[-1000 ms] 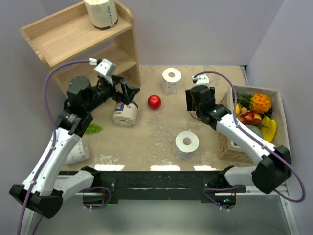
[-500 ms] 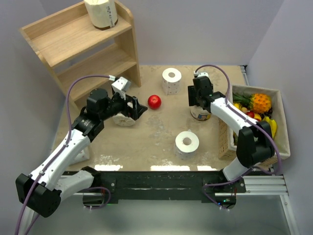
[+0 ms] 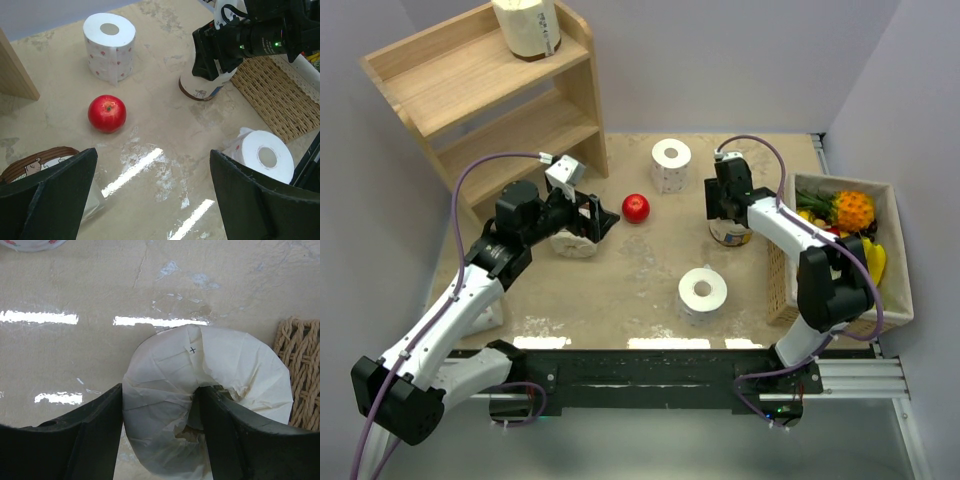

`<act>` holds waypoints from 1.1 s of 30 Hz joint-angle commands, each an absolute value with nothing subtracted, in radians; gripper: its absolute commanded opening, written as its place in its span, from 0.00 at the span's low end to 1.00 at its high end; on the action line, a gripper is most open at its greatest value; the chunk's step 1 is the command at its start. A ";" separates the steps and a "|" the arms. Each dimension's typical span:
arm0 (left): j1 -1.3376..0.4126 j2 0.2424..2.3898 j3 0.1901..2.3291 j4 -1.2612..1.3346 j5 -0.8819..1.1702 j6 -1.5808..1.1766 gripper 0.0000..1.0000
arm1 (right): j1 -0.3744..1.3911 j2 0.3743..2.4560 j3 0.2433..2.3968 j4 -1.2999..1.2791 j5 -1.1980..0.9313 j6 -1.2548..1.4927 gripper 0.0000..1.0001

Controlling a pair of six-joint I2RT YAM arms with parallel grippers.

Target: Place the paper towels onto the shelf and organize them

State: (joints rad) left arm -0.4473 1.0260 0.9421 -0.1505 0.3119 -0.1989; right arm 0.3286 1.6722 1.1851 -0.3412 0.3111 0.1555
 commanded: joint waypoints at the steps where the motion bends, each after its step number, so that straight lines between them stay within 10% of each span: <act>1: -0.449 1.012 0.951 -0.112 0.301 -0.193 1.00 | 0.318 1.683 1.172 -0.299 0.273 0.129 0.61; 16: -0.449 0.993 0.956 -0.130 0.221 -0.175 1.00 | 0.340 1.586 1.181 -0.342 0.092 0.115 0.45; 33: -0.437 0.853 0.933 -0.130 -0.070 -0.199 0.97 | 0.840 1.611 1.318 -0.376 0.230 0.261 0.45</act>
